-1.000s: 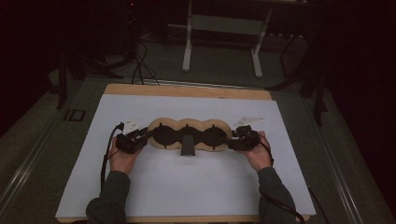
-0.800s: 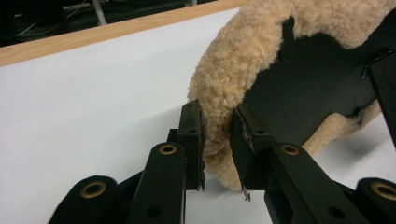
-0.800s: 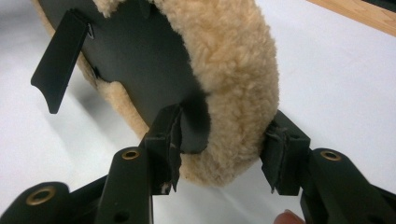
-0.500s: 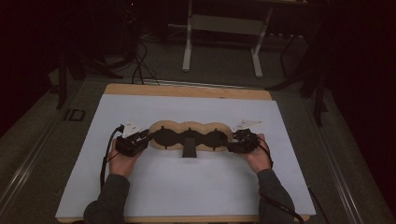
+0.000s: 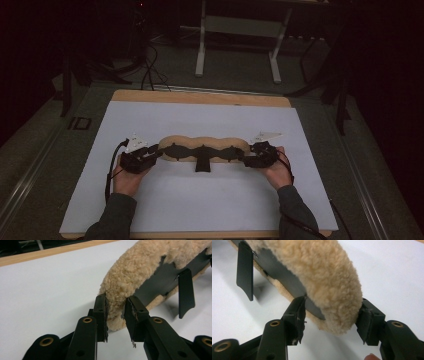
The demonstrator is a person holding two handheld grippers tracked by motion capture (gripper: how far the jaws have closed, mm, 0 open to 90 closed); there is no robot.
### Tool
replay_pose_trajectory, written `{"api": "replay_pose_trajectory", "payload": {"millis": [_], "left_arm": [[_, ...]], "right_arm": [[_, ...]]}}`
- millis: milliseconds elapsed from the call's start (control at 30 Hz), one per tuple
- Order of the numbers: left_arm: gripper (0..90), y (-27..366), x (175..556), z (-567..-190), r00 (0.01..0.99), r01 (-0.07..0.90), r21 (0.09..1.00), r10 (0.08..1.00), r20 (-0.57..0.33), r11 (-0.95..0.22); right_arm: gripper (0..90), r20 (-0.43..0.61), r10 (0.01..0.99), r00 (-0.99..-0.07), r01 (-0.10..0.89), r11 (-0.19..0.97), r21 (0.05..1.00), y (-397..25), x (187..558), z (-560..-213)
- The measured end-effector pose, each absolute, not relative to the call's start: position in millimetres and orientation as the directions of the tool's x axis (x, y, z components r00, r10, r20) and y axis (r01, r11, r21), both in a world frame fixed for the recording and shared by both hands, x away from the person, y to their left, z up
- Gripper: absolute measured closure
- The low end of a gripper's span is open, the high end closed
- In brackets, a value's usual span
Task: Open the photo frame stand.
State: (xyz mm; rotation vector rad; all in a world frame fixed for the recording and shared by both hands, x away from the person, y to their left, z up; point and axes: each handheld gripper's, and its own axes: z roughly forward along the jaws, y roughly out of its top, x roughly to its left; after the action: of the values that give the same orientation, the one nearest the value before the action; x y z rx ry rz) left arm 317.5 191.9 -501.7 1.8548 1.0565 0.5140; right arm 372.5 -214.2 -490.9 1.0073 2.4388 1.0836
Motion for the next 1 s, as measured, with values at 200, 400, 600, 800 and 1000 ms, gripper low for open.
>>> {"api": "replay_pose_trajectory", "payload": {"millis": [200,400,600,800,1000], "left_arm": [[69.4,194,313,-505,0.559,0.458,0.861,0.824,-0.087,-0.22],[67.4,197,311,-506,0.585,0.46,0.852,0.807,-0.078,-0.251],[65.9,197,310,-507,0.587,0.464,0.849,0.805,-0.08,-0.254],[61.0,197,310,-507,0.578,0.481,0.837,0.812,-0.08,-0.26],[57.6,194,308,-506,0.578,0.473,0.837,0.814,-0.059,-0.276]], "right_arm": [[42.1,0.033,0.718,-0.695,0.51,0.459,0.728,-212,367,-491],[40.5,0.032,0.75,-0.66,0.542,0.447,0.711,-213,356,-491],[37.2,0.059,0.791,-0.609,0.577,0.391,0.717,-228,344,-500],[40.8,0.083,0.785,-0.614,0.571,0.37,0.732,-233,331,-505],[44.4,0.082,0.791,-0.606,0.577,0.366,0.731,-228,324,-509]]}}
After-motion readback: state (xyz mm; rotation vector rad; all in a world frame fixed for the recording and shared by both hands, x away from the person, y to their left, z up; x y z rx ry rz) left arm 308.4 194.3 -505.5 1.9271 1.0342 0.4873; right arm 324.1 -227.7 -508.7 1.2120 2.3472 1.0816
